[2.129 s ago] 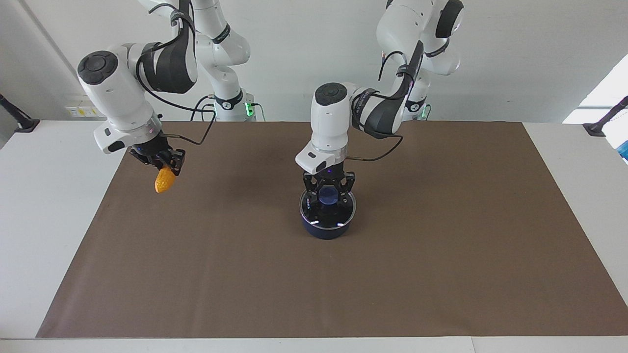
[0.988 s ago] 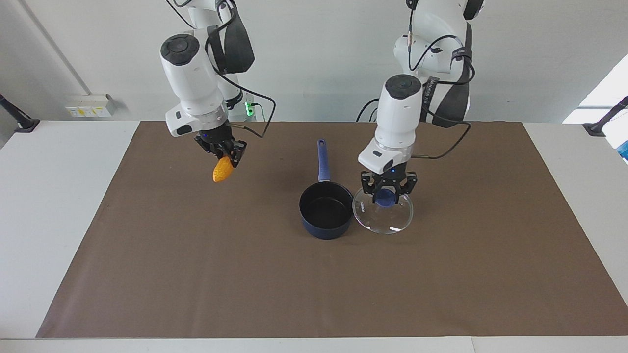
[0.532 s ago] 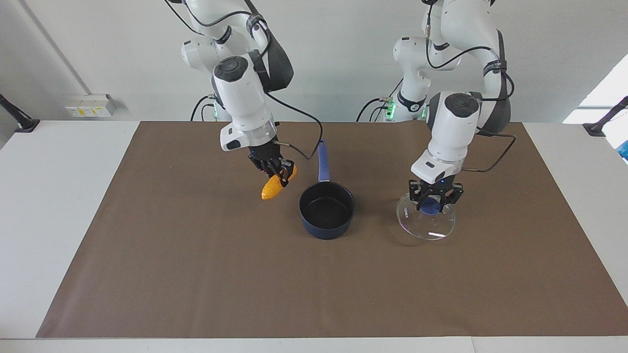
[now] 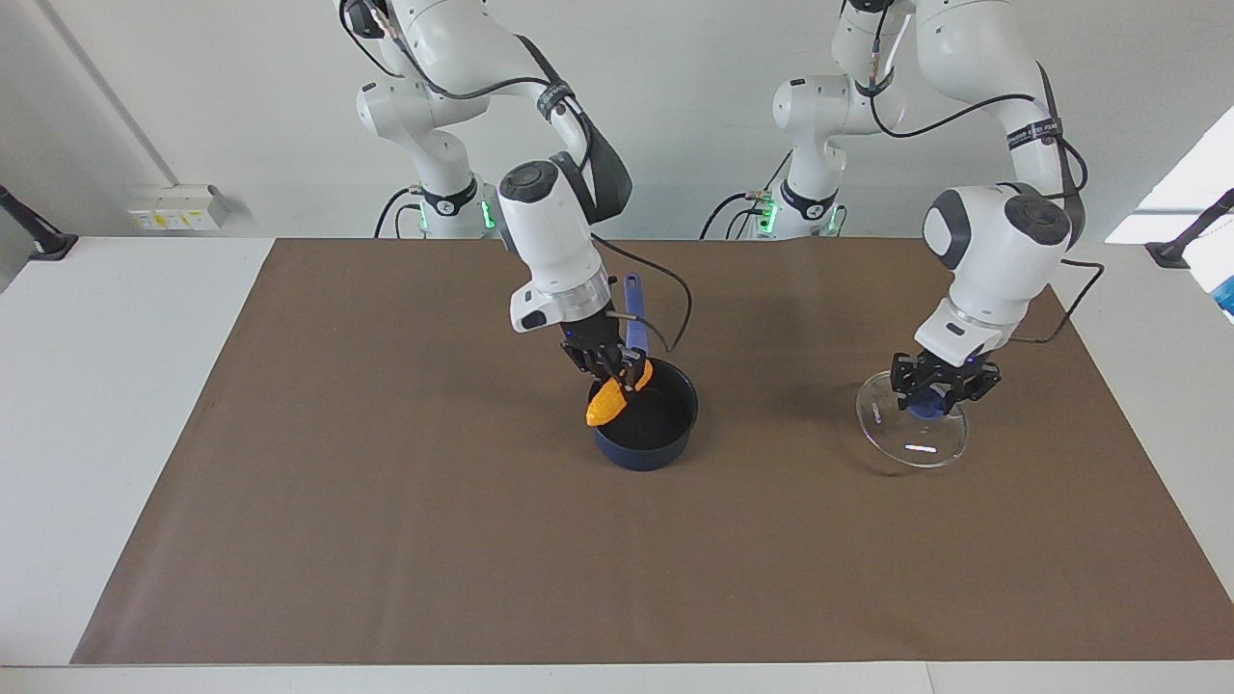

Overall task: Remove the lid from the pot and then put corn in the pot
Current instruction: 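Lower the corn into the pot and open the right gripper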

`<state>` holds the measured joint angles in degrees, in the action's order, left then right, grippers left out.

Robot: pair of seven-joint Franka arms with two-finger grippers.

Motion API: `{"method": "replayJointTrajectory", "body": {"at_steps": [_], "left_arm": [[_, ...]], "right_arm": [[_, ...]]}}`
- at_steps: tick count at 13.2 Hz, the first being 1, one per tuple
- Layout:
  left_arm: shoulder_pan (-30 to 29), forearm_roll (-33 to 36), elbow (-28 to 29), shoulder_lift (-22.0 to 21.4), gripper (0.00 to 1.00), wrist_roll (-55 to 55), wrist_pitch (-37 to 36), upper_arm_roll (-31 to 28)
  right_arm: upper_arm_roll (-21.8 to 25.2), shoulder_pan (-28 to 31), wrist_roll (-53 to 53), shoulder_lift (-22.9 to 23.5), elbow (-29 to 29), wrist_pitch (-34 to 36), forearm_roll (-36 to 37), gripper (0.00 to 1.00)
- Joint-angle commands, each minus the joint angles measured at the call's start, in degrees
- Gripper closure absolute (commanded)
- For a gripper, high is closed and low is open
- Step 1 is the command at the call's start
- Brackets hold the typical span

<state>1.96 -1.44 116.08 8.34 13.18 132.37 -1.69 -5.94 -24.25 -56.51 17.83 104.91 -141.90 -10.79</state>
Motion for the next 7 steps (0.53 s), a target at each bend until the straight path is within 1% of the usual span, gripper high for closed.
{"method": "replayJointTrajectory", "body": {"at_steps": [1, 4, 6, 7], "left_arm": [[-2.92, -2.68, 1.79, -0.78, 1.00, 4.82, 1.58, 0.64], [-3.98, -2.77, 3.10, -0.34, 1.00, 5.36, 2.19, 0.55], [-3.98, -2.77, 5.47, -0.17, 1.00, 5.36, 5.08, 0.55], [-3.98, -2.77, 5.82, -0.16, 1.00, 5.36, 5.35, 0.55]], "right_arm": [[0.05, -1.50, -0.01, 2.29, -0.67, -0.74, -1.25, 1.00], [0.05, -1.85, 1.65, 2.03, 0.56, 0.04, -1.16, 1.00], [0.05, -1.86, 6.91, 1.86, 1.00, 0.31, -1.16, 1.00], [0.05, -1.85, 9.37, 1.86, 1.09, 0.57, -1.16, 1.00]]}}
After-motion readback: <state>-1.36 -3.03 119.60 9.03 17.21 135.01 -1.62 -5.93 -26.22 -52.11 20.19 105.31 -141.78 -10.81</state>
